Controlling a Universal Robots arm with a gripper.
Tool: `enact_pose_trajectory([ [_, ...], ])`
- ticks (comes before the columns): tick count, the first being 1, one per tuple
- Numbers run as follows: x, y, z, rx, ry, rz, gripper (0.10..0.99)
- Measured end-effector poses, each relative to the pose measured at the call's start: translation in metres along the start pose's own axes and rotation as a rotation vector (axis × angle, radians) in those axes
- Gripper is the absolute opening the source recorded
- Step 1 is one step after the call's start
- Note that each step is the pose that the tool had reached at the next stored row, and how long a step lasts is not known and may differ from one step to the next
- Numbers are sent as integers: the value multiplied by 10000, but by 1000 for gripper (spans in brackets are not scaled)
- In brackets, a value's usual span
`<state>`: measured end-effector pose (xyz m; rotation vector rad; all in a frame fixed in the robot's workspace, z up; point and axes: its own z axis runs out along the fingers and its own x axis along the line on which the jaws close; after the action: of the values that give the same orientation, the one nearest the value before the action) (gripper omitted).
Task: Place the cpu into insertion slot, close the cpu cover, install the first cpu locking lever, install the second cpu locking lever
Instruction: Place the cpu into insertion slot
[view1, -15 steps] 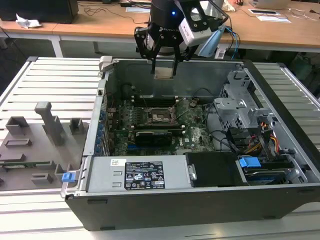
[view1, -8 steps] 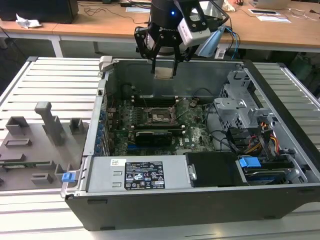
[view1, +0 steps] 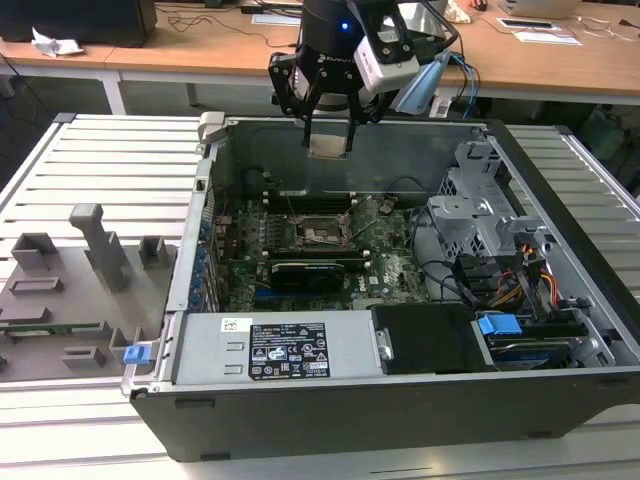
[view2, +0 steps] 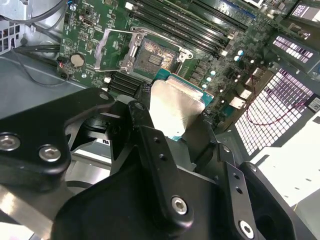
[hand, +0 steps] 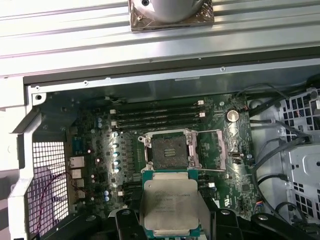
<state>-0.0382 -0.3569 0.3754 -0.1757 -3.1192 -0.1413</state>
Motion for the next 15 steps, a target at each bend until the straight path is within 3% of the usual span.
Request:
enact_pose_trajectory([
  [15,0,0,0,-7,-31,345,525],
])
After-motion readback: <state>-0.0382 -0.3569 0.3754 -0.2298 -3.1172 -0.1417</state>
